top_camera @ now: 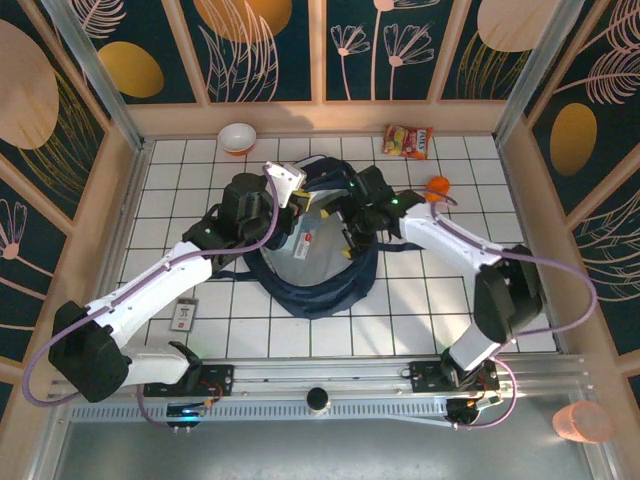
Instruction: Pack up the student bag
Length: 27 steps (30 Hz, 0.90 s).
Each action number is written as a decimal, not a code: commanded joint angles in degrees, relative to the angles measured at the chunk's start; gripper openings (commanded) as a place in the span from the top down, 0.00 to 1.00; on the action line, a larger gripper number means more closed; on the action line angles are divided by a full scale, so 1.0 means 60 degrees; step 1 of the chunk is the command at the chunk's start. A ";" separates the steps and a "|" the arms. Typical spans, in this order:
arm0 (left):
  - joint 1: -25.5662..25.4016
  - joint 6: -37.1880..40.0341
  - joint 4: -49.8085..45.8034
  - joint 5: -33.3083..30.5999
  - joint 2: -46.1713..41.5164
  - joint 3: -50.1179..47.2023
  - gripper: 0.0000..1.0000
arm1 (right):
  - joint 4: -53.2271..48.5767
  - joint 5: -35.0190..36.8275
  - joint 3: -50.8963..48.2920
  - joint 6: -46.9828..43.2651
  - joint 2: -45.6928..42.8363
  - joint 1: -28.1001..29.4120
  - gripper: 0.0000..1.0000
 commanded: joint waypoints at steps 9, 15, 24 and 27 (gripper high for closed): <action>-0.0053 0.3708 0.0239 0.2450 -0.0321 -0.1150 1.00 | 0.0234 0.3942 -0.2676 -0.0929 -0.5031 -0.0573 0.16; -0.0936 0.6721 -0.1078 0.2260 0.0745 -0.2132 0.98 | 0.0525 0.4594 -0.2564 -0.3506 -0.6109 -0.1146 0.22; -0.1594 0.8181 -0.1946 0.1277 0.3011 -0.2168 0.95 | 0.0656 0.4054 -0.2406 -0.5277 -0.5931 -0.1872 0.24; -0.1598 0.8008 -0.1908 0.1321 0.3172 -0.1996 0.92 | 0.1000 0.4034 -0.2558 -0.5543 -0.5957 -0.1911 0.27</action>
